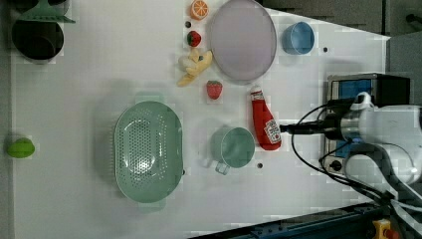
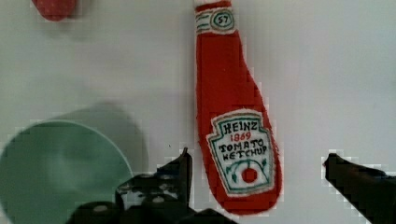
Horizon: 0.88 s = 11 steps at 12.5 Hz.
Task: Pick Ketchup from the table and place it in strainer.
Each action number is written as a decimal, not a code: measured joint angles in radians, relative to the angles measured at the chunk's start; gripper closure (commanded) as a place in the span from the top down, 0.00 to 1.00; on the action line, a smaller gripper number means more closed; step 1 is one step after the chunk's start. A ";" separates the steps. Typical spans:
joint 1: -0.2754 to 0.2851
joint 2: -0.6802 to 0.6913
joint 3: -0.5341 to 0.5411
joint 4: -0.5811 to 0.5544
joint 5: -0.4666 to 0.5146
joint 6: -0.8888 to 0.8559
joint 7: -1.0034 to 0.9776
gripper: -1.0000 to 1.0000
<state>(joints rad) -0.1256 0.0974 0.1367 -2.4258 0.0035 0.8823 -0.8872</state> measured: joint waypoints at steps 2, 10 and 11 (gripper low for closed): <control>-0.002 0.093 0.002 -0.004 -0.046 0.090 -0.011 1.00; 0.000 0.268 0.002 -0.014 -0.089 0.197 -0.024 0.85; 0.000 0.268 0.001 -0.014 -0.089 0.198 -0.024 0.72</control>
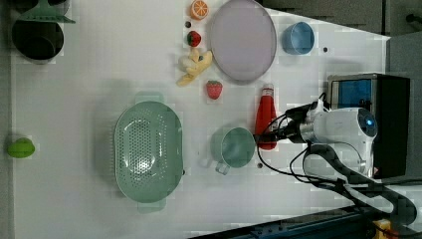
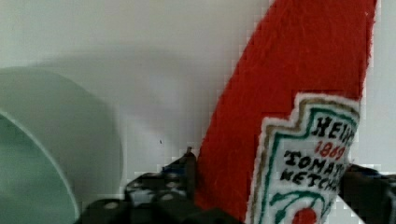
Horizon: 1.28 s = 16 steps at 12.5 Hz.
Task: Pick Ketchup from the table and place it in strainer.
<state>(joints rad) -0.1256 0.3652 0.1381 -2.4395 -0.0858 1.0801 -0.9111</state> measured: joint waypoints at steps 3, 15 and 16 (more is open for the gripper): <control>0.003 0.004 0.002 0.021 0.001 0.030 -0.001 0.63; -0.001 -0.419 0.076 0.180 0.009 -0.514 0.021 0.63; -0.002 -0.450 0.108 0.221 0.022 -0.552 0.048 0.63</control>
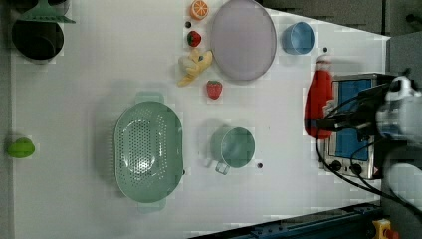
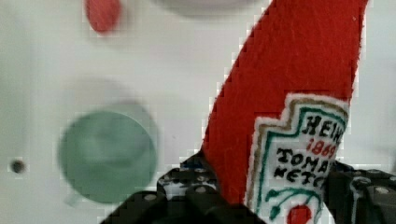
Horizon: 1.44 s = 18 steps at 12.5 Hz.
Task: Pick Ketchup from the table and place it in strainer.
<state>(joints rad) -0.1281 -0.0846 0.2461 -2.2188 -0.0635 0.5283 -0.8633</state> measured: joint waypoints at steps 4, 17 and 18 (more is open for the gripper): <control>0.030 -0.026 0.150 0.082 0.089 -0.034 0.213 0.63; 0.175 0.444 0.500 0.057 -0.006 0.368 0.881 0.63; 0.183 0.497 0.494 0.061 -0.021 0.411 0.909 0.65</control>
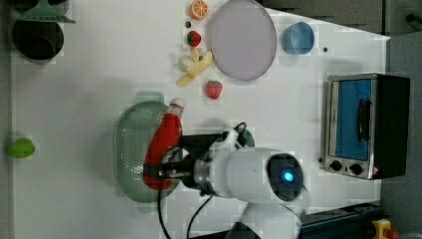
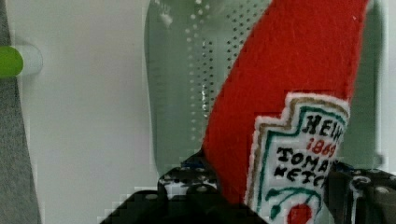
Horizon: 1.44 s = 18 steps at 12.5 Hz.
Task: Pick Ketchup from the table and place it in strainer.
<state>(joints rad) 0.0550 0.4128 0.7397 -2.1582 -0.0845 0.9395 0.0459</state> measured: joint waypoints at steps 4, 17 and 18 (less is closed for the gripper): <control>0.006 0.121 -0.039 -0.027 -0.029 0.104 0.061 1.00; -0.201 -0.590 -0.180 0.179 0.255 -0.646 0.075 1.00; -0.213 -0.602 -0.222 0.197 0.260 -0.688 0.061 1.00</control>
<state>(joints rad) -0.1583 -0.1895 0.5176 -1.9609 0.1750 0.2515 0.1072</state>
